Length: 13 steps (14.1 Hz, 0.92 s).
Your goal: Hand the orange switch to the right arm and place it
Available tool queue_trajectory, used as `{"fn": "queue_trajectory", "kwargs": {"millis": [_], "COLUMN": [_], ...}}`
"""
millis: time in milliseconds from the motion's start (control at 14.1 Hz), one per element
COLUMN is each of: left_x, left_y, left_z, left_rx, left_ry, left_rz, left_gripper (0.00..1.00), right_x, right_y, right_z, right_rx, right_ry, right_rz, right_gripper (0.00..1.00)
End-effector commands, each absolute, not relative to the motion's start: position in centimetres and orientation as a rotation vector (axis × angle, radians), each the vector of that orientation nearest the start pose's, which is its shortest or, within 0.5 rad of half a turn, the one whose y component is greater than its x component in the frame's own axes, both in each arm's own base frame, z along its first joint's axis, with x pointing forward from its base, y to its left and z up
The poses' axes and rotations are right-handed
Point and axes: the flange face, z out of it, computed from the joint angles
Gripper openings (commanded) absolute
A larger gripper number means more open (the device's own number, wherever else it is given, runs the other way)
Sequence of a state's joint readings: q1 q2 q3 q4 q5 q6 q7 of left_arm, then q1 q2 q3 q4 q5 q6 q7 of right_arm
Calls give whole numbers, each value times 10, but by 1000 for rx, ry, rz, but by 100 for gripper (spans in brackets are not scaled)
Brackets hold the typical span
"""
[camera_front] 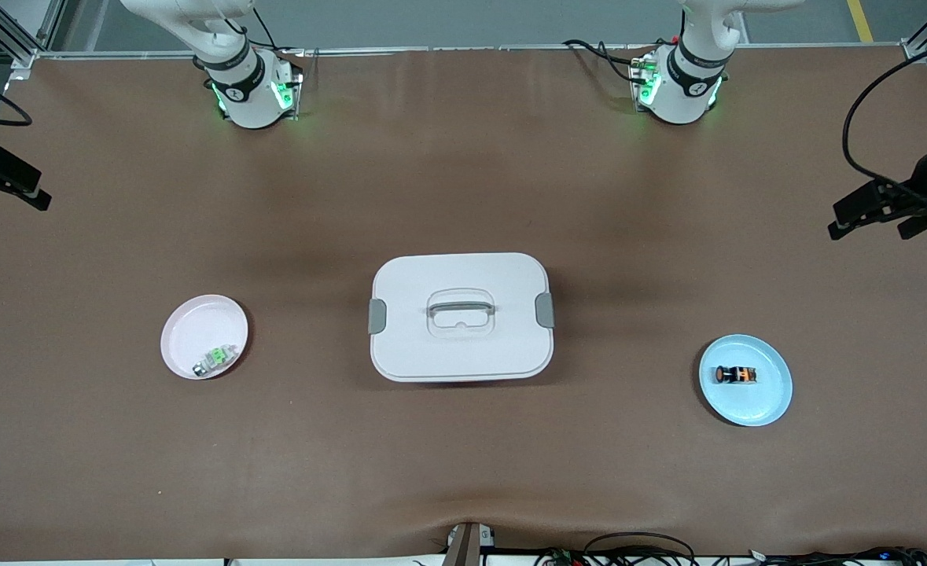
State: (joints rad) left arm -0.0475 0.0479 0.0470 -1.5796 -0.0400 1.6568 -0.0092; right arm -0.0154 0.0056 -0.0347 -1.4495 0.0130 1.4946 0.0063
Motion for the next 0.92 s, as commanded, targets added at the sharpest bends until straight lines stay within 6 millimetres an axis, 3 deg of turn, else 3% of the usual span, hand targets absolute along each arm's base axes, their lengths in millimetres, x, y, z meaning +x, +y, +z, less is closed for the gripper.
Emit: {"fn": "queue_trajectory", "kwargs": {"millis": [0,498,853], "left_x": [591,642,668], "left_y": [-5,-4,-1], "left_z": [575,462,402], "left_rx": [-3192,-3161,-3119], "left_ry": [-5,131,154], "left_rz": [21,136,104], "left_gripper": [100,100,100], "right_x": [545,545,545], "right_y": [-24,-29,-31], "right_z": [678,677,677], "right_rx": [-3119,-3118,-3118], "right_ry": [90,107,111], "right_rz": [-82,-80,-77], "right_gripper": [100,100,100]}}
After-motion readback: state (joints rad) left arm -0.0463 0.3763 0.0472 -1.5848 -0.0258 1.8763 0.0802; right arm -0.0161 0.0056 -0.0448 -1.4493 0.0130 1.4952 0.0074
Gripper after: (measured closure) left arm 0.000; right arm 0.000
